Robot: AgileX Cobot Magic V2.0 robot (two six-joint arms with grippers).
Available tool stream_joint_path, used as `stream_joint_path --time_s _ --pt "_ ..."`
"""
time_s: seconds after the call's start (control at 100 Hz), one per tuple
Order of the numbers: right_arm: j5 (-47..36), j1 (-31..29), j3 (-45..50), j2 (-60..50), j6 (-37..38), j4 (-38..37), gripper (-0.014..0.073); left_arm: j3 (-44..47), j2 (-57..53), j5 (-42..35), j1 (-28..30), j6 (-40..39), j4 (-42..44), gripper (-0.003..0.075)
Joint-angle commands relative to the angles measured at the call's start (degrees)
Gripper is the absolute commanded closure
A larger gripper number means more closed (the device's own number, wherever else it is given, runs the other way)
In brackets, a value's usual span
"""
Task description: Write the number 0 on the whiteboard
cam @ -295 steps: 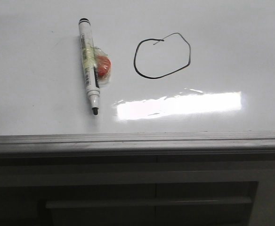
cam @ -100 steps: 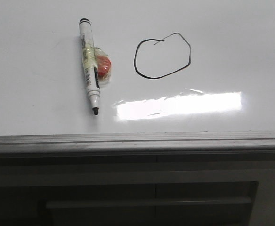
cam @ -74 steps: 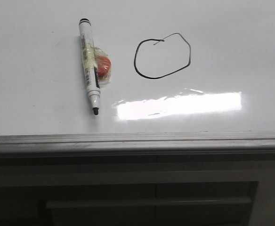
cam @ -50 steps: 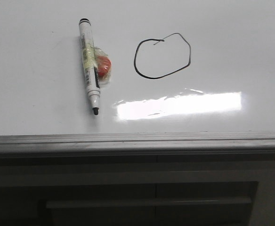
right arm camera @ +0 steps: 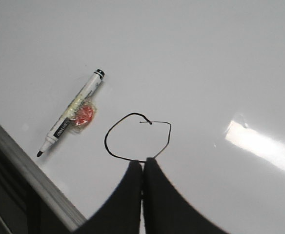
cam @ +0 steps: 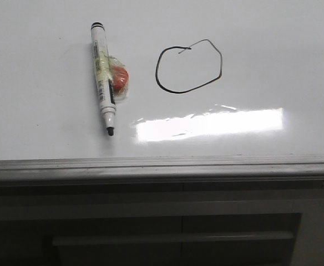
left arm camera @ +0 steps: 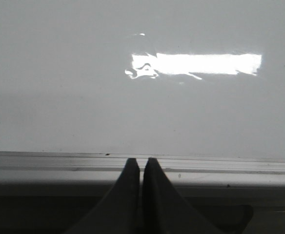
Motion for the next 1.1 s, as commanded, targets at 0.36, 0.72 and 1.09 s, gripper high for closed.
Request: stream_joint_path --time_s 0.36,0.72,1.09 --pt "-10.2 -13.6 22.5 -14.1 -2.5 11.2 0.064 1.8 -1.6 -1.8 0.1 -0.1 -0.6 0.074" --pt "2.9 -20.7 26.8 -29.5 -2.5 13.5 0.064 1.8 -1.6 -1.8 0.1 -0.1 -0.6 0.074" --pt "10.0 -20.7 26.8 -33.0 -2.5 13.3 0.064 1.8 -1.6 -1.8 0.1 -0.1 -0.6 0.074"
